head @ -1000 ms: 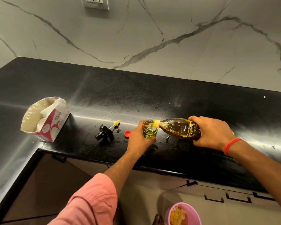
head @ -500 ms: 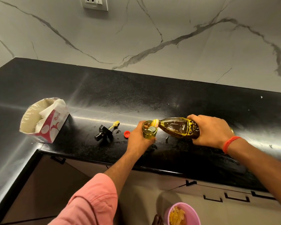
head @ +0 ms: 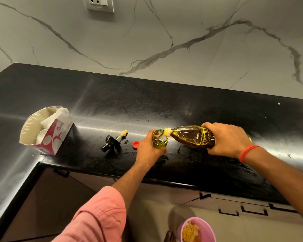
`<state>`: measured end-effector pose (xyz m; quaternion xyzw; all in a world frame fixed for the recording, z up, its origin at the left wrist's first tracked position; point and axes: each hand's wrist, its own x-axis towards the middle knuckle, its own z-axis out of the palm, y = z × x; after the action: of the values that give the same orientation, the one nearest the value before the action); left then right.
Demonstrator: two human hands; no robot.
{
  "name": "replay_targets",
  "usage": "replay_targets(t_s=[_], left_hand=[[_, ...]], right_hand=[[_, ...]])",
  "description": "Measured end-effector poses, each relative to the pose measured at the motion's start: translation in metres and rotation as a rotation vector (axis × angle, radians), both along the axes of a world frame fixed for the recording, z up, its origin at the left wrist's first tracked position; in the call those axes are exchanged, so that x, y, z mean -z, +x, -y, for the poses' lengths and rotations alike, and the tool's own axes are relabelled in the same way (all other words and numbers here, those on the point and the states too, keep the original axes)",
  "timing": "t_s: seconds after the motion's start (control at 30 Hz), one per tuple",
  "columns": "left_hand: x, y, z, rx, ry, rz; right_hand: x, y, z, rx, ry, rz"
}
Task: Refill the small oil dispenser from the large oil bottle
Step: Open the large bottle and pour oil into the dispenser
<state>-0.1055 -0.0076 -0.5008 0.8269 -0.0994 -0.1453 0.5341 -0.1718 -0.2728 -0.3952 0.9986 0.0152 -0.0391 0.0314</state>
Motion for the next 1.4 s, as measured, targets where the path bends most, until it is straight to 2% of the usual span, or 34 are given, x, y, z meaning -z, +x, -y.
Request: replay_targets(t_s=[1.4], left_hand=[[-0.0001,0.0001,0.0010,-0.007,0.009,0.007]], right_hand=[[-0.0013,-0.0038,-0.0036,0.046,0.049,-0.030]])
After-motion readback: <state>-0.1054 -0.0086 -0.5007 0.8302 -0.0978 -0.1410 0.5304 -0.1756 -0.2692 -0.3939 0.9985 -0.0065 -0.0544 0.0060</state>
